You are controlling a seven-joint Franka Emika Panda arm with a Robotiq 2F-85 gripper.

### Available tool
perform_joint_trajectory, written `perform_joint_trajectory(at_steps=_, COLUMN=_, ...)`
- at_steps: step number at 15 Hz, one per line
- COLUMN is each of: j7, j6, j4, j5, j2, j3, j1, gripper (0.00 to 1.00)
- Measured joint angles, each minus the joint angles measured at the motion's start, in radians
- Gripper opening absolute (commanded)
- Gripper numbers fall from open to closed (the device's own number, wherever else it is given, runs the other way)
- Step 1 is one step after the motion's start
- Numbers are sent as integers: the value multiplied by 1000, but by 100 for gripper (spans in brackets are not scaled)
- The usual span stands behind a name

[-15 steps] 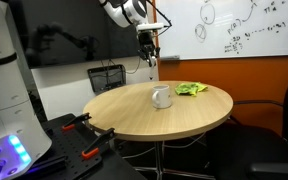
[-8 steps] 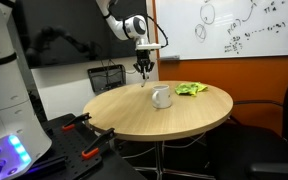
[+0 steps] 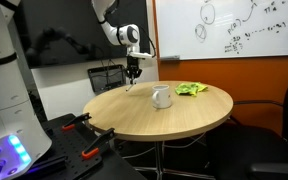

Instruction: Remove the marker from the mug.

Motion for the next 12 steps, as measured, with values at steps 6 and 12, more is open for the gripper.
perform_joint_trajectory(at_steps=6, j7=-25, j6=0, j4=-24, j5=-23, j2=1, j3=-21, j1=17, gripper=75)
perform_joint_trajectory(at_steps=12, j7=-19, j6=-22, j4=-23, j5=-13, j2=-34, j3=-36, j1=13, gripper=100)
